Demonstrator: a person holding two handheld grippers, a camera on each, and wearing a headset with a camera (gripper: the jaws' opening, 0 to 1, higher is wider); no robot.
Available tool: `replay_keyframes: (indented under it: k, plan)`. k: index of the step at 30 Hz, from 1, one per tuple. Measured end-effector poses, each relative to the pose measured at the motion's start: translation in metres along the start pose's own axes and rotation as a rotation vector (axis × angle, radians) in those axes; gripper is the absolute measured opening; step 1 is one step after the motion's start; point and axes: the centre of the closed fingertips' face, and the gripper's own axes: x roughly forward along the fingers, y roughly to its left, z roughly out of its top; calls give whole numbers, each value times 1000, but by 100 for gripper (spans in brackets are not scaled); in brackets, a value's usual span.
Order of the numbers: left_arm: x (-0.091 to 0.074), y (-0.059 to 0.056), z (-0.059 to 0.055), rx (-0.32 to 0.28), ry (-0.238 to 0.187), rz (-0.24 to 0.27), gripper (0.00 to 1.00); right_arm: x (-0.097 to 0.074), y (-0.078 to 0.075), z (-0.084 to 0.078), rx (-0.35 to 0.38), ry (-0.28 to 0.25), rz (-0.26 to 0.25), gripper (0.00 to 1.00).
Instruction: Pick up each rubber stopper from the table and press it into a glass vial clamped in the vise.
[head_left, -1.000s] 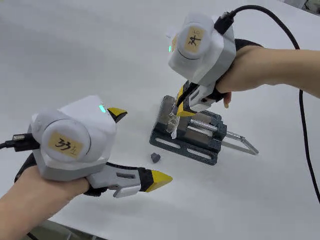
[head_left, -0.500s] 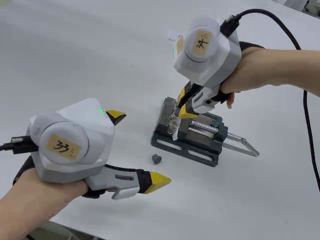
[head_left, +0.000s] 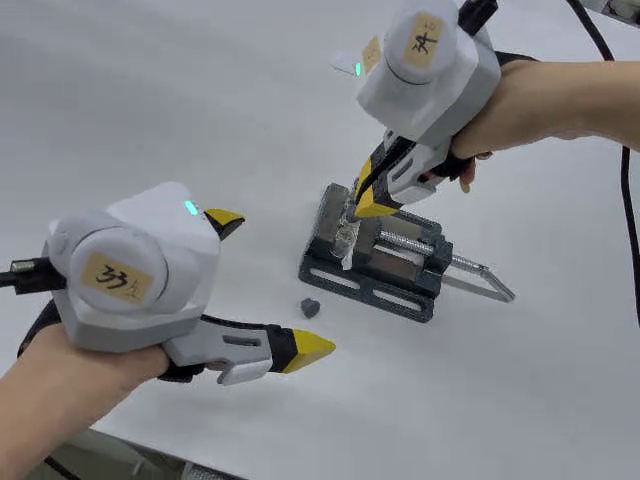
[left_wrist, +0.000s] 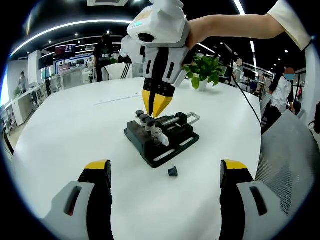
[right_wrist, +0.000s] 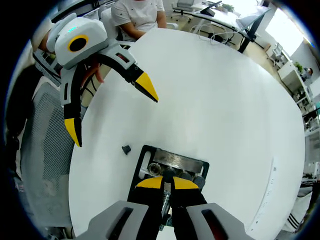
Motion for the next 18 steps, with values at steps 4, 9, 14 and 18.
replay_keyframes:
  k: [4, 9, 14, 18]
  plan:
    - [0, 0, -3, -4, 4, -1, 89, -1, 1, 1, 12, -17, 2, 0]
    - [1, 0, -8, -11, 13, -3, 89, -2, 2, 6, 11, -32, 9, 0]
    - [1, -2, -6, -14, 14, -7, 88, 0, 4, 4, 5, -22, 13, 0]
    - [1, -1, -8, -17, 15, -6, 88, 1, 3, 4, 10, -23, 15, 0]
